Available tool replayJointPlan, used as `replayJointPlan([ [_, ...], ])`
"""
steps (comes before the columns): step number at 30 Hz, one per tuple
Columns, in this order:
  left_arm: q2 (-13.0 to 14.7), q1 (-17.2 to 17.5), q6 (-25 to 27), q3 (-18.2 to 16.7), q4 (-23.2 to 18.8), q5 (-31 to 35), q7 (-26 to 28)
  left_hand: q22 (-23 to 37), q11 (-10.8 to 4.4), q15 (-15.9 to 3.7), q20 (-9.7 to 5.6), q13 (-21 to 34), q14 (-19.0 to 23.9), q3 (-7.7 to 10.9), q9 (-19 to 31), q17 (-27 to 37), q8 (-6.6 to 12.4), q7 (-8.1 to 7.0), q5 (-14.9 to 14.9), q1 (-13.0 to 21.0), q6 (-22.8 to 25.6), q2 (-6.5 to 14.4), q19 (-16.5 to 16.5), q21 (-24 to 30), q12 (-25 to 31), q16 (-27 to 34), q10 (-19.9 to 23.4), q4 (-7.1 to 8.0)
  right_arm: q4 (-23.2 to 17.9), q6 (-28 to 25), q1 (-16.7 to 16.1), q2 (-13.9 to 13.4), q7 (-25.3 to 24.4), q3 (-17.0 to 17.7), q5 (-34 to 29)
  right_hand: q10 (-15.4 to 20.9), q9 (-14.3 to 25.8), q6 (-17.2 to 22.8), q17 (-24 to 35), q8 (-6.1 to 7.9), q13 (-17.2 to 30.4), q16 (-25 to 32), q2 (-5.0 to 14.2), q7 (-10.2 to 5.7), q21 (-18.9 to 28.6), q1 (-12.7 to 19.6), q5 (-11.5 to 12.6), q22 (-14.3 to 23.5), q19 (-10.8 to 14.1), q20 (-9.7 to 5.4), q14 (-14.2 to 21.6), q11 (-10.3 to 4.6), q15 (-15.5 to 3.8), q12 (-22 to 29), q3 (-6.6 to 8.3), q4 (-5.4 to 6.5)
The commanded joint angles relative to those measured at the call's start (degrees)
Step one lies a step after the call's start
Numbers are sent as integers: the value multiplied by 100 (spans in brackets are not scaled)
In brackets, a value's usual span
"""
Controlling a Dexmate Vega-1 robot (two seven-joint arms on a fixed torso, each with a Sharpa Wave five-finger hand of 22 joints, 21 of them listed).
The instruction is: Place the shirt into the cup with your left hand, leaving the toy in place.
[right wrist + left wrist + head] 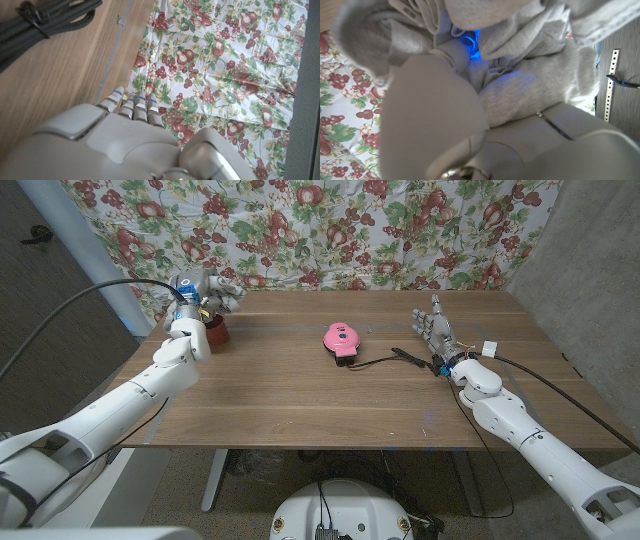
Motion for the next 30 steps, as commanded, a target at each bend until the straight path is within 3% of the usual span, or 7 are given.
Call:
replayJointPlan([
  [1,-109,-121,114,9,220,-37,-57,21,-3,-1013,-330,8,472,-21,4,10,-22,8,54,324,-45,397,10,5,-14,9,-51,-5,-13,-26,44,-34,22,7,1,-7,32,71,17,-10,14,19,3,-8,13,-19,-19,16,-23,13,-12,-4,-1,7,28,19],
  [16,-178,-106,458,48,262,27,-117,28,-6,-1008,-483,16,433,-184,3,-52,-44,42,81,381,-134,597,14,31,-32,1,-99,26,14,-91,65,-55,52,-7,14,-8,32,73,17,-10,14,24,11,-7,14,-13,-21,16,-22,18,-6,-5,3,8,40,16],
  [30,-251,-308,434,137,581,-37,-355,15,-6,-1010,-492,43,390,-328,-38,-47,-41,46,146,385,-88,685,-19,6,-24,25,-113,29,39,-126,93,-41,64,-32,10,-13,32,74,16,-11,14,21,25,-16,15,5,-22,16,-23,24,-16,-9,-3,6,58,7],
])
